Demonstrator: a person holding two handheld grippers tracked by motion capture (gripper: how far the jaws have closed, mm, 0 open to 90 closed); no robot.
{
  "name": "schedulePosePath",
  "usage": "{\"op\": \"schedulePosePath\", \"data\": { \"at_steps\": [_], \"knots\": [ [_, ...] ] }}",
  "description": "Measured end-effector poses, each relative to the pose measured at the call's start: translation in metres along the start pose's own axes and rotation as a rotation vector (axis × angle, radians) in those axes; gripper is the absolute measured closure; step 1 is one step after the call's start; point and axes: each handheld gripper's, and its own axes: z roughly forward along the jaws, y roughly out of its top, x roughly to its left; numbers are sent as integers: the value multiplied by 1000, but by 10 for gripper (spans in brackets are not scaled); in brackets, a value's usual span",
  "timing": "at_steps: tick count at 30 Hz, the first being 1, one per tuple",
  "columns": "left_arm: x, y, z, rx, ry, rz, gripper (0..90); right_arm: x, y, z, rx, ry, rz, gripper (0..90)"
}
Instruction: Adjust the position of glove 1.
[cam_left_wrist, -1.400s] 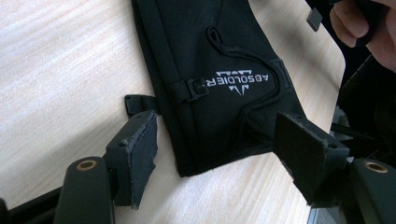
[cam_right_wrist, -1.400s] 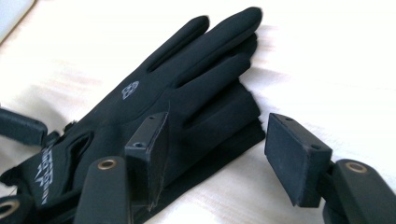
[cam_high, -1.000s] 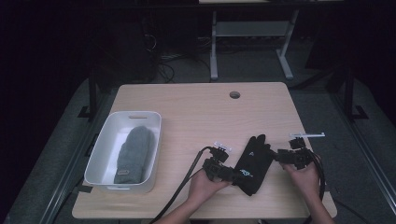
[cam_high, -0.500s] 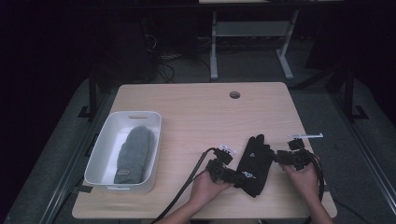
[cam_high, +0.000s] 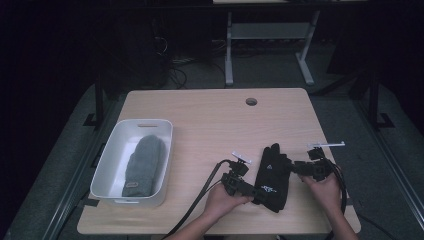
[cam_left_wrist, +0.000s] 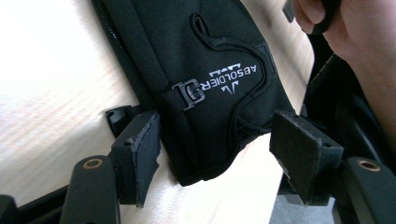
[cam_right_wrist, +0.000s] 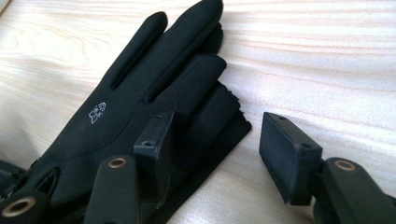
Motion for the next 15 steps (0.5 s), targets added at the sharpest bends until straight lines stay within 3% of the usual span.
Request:
{"op": "schedulePosePath", "data": {
  "at_steps": [2,5,7,9,10,11,14,15],
  "knots": [
    [-1,0,1,0,13,11,362,0,1,0,2,1,2,439],
    [-3,-1,4,-19,62,58,475,0,2,1,0,2,7,463],
    [-4,-1,5,-28,78,74,575,1,2,3,5,-1,-4,518],
    [-5,-1,8,-45,93,79,614,2,2,3,7,-2,-14,542],
    [-6,-1,10,-45,114,101,695,4,2,4,14,3,-17,616],
    [-6,-1,10,-45,114,101,728,4,2,4,14,3,-17,616],
    [-3,1,11,-34,105,109,776,4,1,5,22,38,6,756],
    [-3,1,11,-34,105,109,782,4,1,5,22,38,6,756]
  ]
}}
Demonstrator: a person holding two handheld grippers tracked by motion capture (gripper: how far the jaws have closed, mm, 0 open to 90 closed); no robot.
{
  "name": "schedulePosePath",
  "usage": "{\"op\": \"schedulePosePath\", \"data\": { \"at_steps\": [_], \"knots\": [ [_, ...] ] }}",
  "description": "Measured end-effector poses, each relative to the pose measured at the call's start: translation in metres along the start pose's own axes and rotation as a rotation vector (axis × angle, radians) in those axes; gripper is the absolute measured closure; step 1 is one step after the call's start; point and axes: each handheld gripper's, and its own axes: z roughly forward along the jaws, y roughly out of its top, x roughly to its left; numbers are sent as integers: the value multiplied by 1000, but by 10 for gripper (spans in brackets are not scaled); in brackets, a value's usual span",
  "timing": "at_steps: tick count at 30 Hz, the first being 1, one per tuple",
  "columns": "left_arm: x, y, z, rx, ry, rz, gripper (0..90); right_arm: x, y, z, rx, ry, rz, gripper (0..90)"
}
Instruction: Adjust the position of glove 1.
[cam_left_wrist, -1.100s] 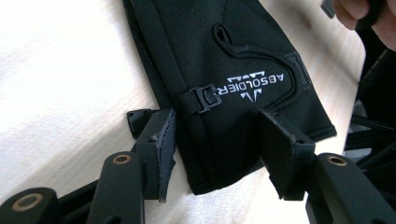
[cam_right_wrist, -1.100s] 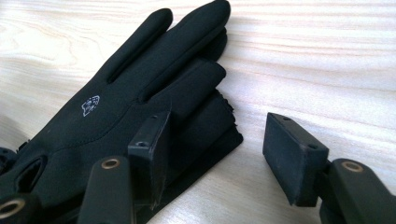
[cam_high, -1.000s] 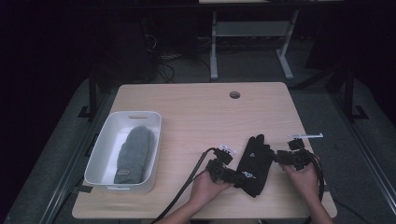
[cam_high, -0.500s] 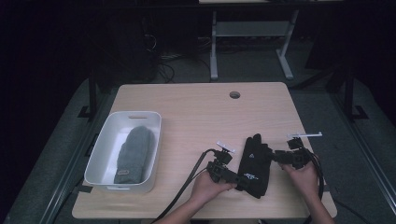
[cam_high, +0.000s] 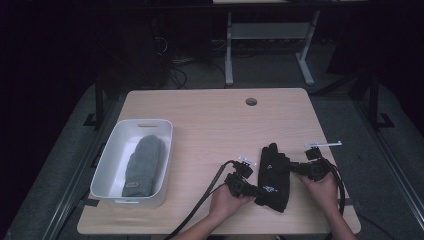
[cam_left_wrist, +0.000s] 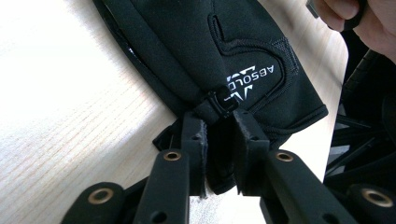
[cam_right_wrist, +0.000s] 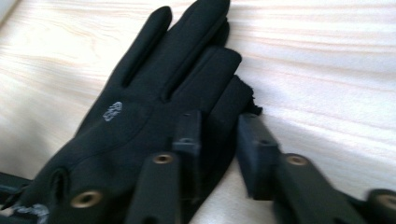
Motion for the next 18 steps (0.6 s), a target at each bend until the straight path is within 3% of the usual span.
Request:
{"op": "schedulePosePath", "data": {
  "at_steps": [1,3,6,18],
  "knots": [
    [2,0,0,-3,-16,-23,786,0,0,-1,1,15,8,800],
    [2,0,-1,-4,-20,-28,792,-1,1,-2,-5,31,18,817],
    [3,0,-4,-1,-20,-6,801,-4,2,-4,-15,65,41,822],
    [5,-1,-19,-19,-19,-2,807,-1,5,-12,-49,138,80,823]
  ]
}}
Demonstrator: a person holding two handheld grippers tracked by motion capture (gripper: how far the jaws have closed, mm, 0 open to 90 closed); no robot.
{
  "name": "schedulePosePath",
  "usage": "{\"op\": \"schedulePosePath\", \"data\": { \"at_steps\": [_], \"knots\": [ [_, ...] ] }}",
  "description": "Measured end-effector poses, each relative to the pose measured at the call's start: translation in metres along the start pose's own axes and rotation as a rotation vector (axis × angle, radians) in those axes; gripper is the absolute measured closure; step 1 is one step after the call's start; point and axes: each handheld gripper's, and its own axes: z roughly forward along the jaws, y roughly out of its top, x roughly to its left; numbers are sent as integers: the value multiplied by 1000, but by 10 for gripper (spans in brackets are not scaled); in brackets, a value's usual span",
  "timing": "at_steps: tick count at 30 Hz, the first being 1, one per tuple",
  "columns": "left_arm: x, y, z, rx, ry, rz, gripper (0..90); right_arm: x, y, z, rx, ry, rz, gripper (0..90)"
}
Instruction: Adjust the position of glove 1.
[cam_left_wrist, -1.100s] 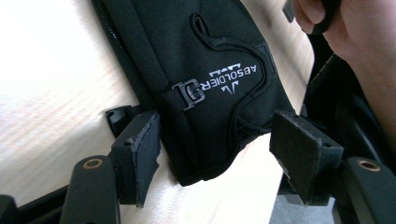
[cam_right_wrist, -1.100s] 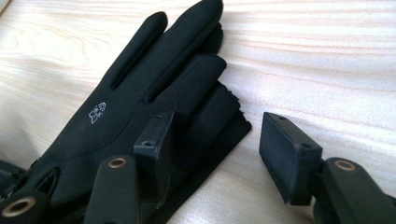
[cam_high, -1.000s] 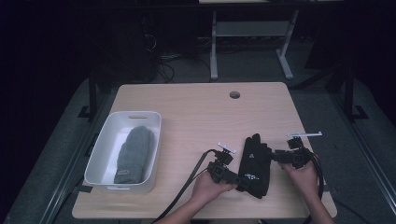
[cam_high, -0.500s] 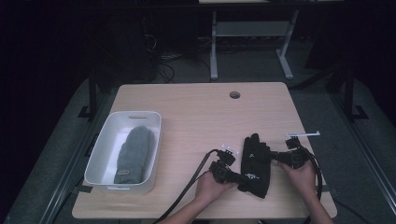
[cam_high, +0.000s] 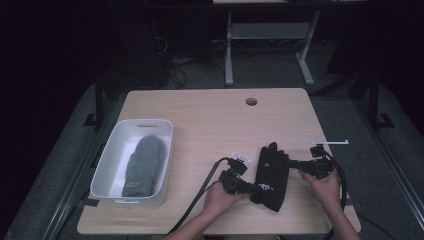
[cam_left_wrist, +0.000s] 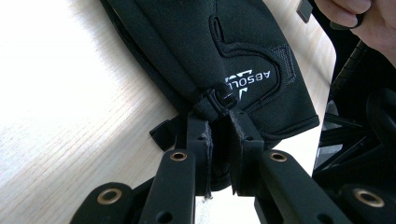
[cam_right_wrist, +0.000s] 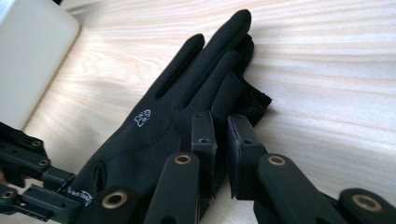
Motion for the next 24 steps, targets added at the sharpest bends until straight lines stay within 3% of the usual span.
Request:
{"op": "schedulePosePath", "data": {
  "at_steps": [9,15,24],
  "knots": [
    [0,0,-12,-18,-14,4,811,8,3,-5,-24,48,26,826],
    [2,-2,-15,-28,-20,-5,814,16,9,-7,-23,47,7,826],
    [1,2,-27,-45,-37,-4,813,19,12,-12,-45,80,22,826]
  ]
}}
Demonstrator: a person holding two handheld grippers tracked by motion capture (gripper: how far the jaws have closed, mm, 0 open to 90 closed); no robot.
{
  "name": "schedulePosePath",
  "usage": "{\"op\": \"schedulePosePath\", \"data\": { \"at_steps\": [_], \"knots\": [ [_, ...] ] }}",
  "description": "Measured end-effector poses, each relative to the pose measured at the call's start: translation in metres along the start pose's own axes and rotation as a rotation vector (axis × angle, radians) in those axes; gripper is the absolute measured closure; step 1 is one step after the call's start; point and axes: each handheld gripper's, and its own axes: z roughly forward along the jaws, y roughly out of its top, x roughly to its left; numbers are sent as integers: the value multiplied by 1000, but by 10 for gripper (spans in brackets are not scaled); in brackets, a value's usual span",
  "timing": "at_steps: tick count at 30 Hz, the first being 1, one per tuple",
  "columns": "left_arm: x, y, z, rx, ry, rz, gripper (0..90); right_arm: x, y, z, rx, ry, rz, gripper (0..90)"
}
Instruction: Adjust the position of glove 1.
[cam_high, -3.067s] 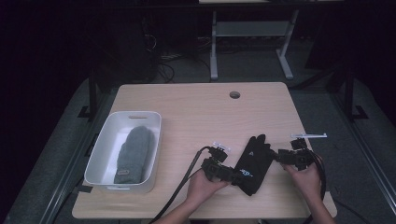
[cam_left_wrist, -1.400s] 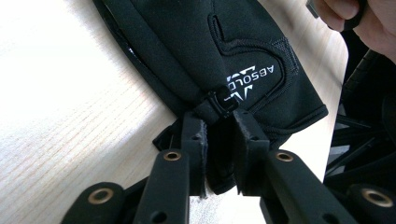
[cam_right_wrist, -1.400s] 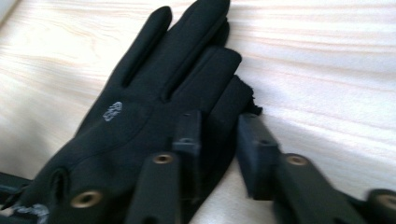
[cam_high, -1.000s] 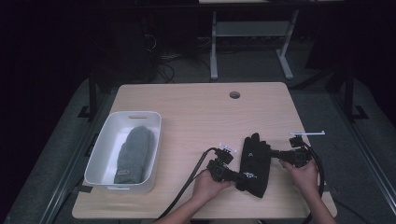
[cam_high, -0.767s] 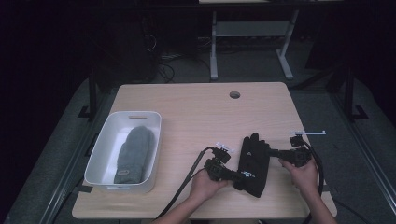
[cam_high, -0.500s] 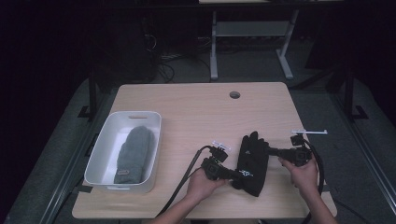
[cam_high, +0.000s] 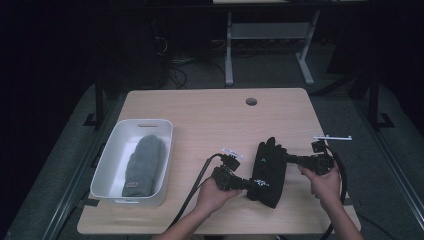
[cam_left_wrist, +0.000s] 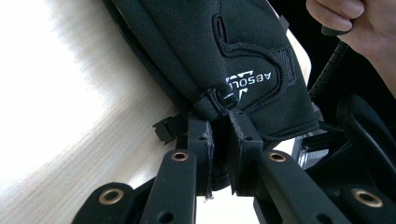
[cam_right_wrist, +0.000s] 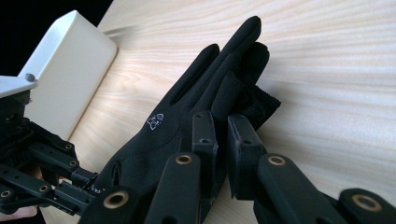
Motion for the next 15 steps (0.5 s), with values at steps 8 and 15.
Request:
{"op": "schedulePosePath", "data": {
  "at_steps": [8,15],
  "knots": [
    [-2,2,-17,-25,9,11,813,12,10,0,-8,26,-13,826],
    [-4,3,-30,-43,20,21,813,22,17,3,-15,49,-19,826]
  ]
}}
